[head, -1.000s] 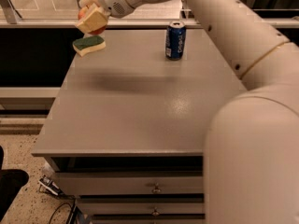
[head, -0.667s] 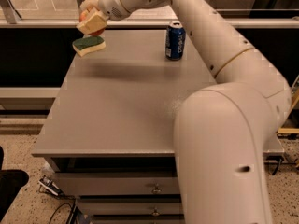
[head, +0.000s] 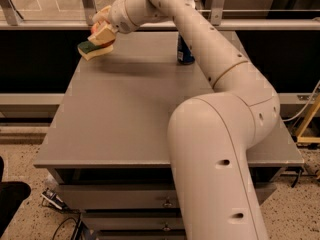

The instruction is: Move apple near sponge

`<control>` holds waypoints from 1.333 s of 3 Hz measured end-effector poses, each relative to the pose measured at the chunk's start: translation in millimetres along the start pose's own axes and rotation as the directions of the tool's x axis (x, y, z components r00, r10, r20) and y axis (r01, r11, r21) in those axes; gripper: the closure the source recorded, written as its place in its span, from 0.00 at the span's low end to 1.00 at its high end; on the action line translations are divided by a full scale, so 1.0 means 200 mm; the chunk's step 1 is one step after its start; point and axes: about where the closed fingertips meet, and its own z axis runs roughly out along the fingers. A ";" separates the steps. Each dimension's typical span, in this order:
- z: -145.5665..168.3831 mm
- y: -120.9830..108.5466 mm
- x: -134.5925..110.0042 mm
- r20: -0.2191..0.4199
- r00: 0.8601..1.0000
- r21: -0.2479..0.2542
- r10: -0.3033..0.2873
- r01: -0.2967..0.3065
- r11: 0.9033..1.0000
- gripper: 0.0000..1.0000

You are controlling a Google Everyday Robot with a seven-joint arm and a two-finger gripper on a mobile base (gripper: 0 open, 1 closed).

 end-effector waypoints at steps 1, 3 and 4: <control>0.00 -0.02 0.10 -0.034 0.998 0.046 0.053 -0.052 0.998 1.00; 0.03 0.01 0.28 0.012 0.978 0.183 0.208 -0.206 0.961 1.00; 0.08 0.03 0.36 0.012 0.968 0.214 0.250 -0.246 0.945 1.00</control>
Offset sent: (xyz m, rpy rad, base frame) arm 0.0155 -0.0414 -0.0523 0.1570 0.0846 -0.3429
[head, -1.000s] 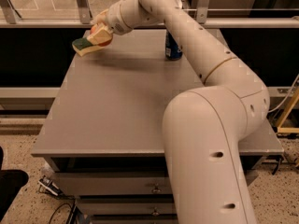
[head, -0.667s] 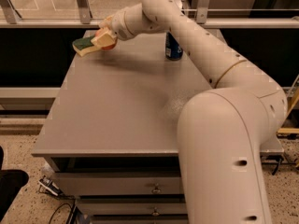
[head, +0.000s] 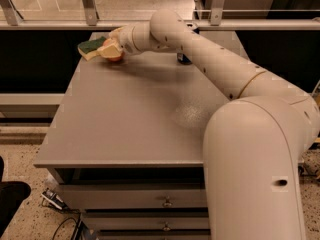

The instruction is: Move apple near sponge

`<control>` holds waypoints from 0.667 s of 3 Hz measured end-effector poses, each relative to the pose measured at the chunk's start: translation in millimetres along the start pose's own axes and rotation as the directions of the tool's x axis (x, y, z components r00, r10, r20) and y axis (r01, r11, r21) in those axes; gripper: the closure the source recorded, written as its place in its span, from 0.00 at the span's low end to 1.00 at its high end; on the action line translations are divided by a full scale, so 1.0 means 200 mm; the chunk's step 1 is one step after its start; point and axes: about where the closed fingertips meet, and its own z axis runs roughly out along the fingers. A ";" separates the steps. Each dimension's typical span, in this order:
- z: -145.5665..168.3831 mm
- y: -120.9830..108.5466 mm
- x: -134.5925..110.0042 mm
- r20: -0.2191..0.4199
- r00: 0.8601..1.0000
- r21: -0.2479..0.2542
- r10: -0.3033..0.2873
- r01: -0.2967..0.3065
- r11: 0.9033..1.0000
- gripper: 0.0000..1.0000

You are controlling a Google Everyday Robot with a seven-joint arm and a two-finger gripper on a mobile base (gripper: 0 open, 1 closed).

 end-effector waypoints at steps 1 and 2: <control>0.00 0.00 -0.01 -0.001 1.000 0.002 0.003 -0.003 1.000 0.82; -0.01 -0.01 -0.02 -0.001 1.000 0.002 0.003 -0.003 1.000 0.59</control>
Offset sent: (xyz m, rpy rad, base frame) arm 0.0003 0.0005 0.0003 0.0008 0.0019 -0.0035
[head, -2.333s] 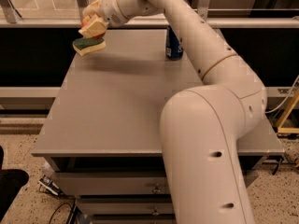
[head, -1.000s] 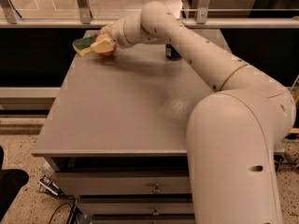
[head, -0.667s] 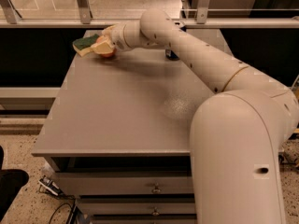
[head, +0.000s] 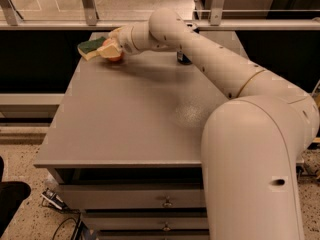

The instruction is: Move apple near sponge

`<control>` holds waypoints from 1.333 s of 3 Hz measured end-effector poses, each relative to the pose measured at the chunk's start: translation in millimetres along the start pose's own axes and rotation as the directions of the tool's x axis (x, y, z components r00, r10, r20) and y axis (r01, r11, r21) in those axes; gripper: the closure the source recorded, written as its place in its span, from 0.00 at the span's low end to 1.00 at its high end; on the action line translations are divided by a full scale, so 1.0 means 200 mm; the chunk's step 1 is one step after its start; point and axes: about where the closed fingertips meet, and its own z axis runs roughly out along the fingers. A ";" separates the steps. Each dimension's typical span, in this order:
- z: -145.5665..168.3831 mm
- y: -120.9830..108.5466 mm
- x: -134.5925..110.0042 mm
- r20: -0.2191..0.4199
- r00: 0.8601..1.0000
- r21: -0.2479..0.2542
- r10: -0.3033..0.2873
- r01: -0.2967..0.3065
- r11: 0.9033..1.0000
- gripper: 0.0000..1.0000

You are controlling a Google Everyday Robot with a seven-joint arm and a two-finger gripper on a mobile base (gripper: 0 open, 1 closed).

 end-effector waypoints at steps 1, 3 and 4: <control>0.00 0.00 0.00 0.000 1.000 0.000 0.000 0.000 1.000 0.36; 0.00 0.00 -0.01 0.000 1.000 -0.001 0.000 0.000 1.000 0.00; 0.00 0.00 -0.01 0.000 1.000 -0.001 0.000 0.000 1.000 0.00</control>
Offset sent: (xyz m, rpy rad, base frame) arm 0.0000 0.0001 0.0008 0.0000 0.0001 0.0001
